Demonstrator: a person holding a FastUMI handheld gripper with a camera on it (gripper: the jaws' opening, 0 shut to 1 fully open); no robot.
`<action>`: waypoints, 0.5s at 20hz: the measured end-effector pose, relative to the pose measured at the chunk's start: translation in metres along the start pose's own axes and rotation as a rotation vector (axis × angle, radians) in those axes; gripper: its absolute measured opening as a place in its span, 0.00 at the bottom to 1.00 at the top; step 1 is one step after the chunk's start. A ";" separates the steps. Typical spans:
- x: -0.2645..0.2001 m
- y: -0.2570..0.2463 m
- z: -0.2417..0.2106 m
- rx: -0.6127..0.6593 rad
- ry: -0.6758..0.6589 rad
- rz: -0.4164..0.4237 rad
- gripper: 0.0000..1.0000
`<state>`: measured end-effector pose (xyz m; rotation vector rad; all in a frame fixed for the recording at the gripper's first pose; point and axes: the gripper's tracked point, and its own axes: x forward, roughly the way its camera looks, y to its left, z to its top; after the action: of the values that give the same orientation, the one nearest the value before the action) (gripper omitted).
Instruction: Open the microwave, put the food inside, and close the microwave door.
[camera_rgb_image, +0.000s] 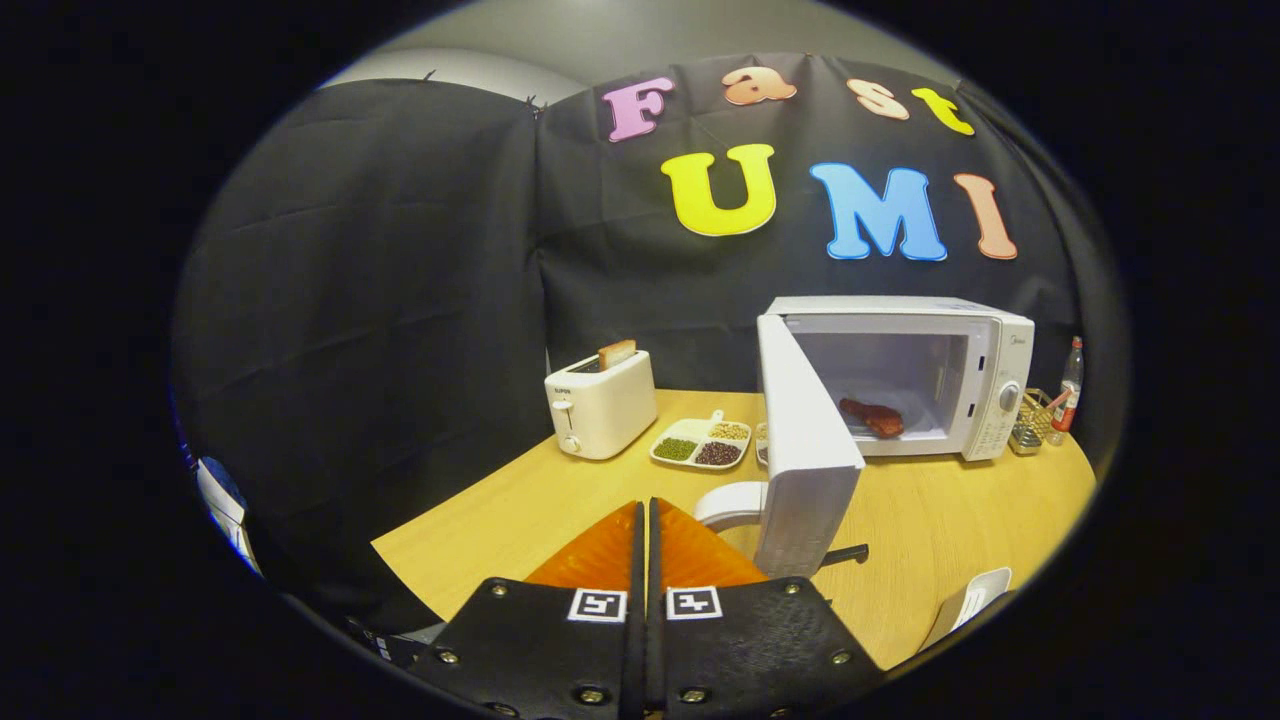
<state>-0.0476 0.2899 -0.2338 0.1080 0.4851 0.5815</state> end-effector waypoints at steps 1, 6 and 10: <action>0.002 -0.004 -0.001 0.000 0.001 -0.003 0.00; -0.005 -0.040 0.000 0.002 0.006 -0.058 0.00; -0.011 -0.074 0.005 0.019 0.013 -0.112 0.01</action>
<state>-0.0158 0.2223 -0.2427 0.0948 0.5057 0.4687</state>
